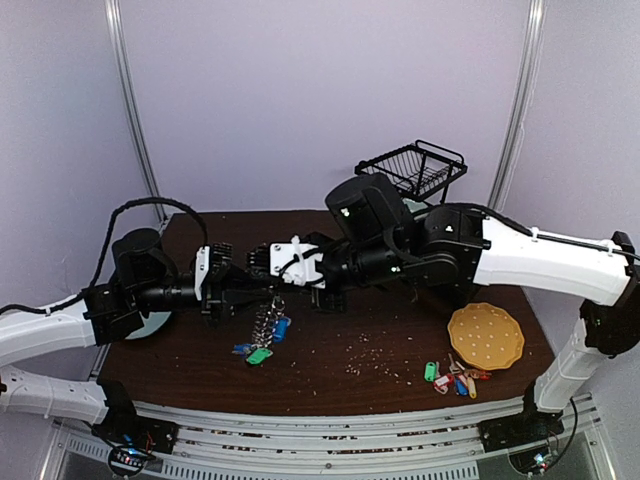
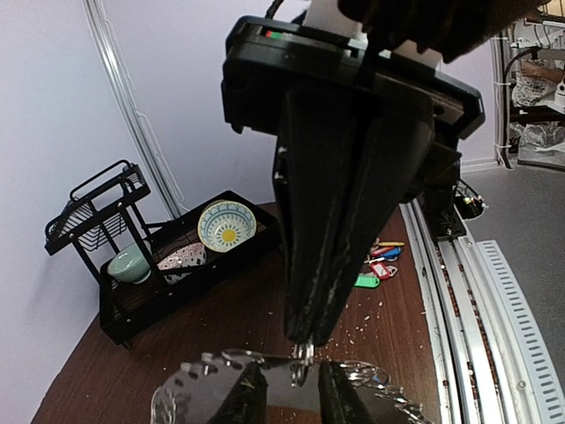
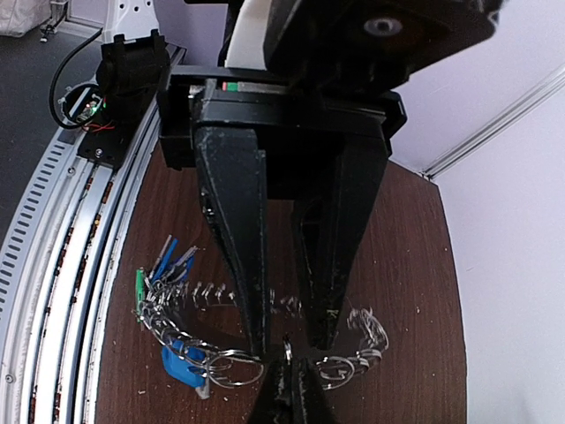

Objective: Put the keys on the keyring

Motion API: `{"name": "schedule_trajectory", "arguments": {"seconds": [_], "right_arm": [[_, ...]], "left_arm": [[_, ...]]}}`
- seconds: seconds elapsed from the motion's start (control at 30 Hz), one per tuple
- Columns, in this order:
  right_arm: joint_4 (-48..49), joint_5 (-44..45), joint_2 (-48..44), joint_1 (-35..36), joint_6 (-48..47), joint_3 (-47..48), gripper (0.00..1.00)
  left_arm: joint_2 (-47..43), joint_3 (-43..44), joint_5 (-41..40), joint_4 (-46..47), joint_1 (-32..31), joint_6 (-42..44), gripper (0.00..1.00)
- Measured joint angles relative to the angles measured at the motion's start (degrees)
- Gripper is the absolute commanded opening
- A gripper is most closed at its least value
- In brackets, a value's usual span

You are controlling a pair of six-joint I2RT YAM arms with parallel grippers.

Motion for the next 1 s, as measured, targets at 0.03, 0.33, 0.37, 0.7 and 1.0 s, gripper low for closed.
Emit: {"name": "schedule_trajectory", "arguments": {"seconds": [0.03, 0.33, 0.37, 0.7, 1.0], "right_arm": [[0.0, 0.0, 0.3, 0.0, 0.0, 0.1, 0.00], [0.1, 0.4, 1.2, 0.0, 0.2, 0.3, 0.00], [0.1, 0.4, 1.2, 0.0, 0.3, 0.3, 0.00], [18.3, -5.3, -3.8, -3.2, 8.9, -12.9, 0.18], [50.7, -20.3, -6.1, -6.4, 26.3, -29.5, 0.14]], "left_arm": [[0.0, 0.0, 0.1, 0.0, 0.0, -0.1, 0.19], [0.2, 0.0, 0.5, -0.2, 0.0, -0.5, 0.00], [0.2, 0.0, 0.5, -0.2, 0.0, -0.5, 0.00], [-2.0, -1.5, -3.0, 1.7, 0.0, -2.0, 0.00], [-7.4, -6.8, 2.5, 12.9, 0.0, -5.1, 0.00]]}}
